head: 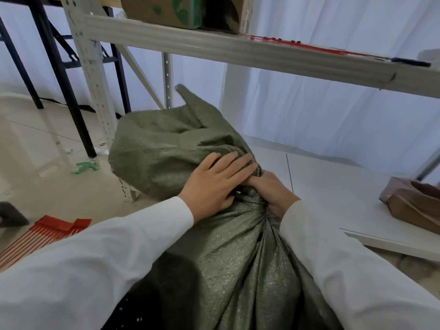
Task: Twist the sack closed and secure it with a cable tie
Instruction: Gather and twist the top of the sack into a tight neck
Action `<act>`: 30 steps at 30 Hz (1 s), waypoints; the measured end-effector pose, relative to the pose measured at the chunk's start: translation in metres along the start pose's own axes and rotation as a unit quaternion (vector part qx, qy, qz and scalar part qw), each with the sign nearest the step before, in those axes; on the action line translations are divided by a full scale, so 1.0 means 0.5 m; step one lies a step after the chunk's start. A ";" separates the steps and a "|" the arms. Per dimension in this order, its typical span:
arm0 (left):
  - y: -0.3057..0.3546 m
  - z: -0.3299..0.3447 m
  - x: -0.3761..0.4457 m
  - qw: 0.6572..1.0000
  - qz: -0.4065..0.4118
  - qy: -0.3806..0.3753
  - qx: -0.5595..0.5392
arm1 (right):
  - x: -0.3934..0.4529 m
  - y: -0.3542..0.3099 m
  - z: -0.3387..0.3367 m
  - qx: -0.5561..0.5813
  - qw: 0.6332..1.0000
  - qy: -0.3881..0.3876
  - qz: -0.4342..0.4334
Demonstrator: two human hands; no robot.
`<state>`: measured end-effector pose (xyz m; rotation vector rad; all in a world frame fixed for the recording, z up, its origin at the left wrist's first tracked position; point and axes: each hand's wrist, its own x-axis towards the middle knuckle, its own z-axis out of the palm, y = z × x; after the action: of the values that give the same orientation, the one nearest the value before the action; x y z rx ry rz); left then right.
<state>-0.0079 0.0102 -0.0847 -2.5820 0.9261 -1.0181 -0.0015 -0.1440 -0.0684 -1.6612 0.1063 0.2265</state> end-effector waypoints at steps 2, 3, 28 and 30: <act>-0.006 0.003 0.009 1.000 0.011 0.008 0.017 | -0.007 0.001 0.000 0.056 0.998 -0.014 -0.001; -0.010 0.005 0.015 0.999 0.016 0.013 0.024 | -0.012 0.001 -0.001 0.069 0.997 -0.019 -0.002; -0.045 -0.044 0.063 0.991 -0.069 -0.075 -0.081 | -0.035 -0.021 -0.008 -0.336 0.938 0.008 -0.089; -0.044 -0.043 0.063 0.989 -0.083 -0.090 -0.080 | -0.048 -0.019 0.015 -0.403 0.900 0.064 -0.157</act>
<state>0.0060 0.0081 -0.0429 -2.8685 0.7867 -0.7585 -0.0238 -0.1370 -0.0547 -2.4873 -0.1867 -0.1128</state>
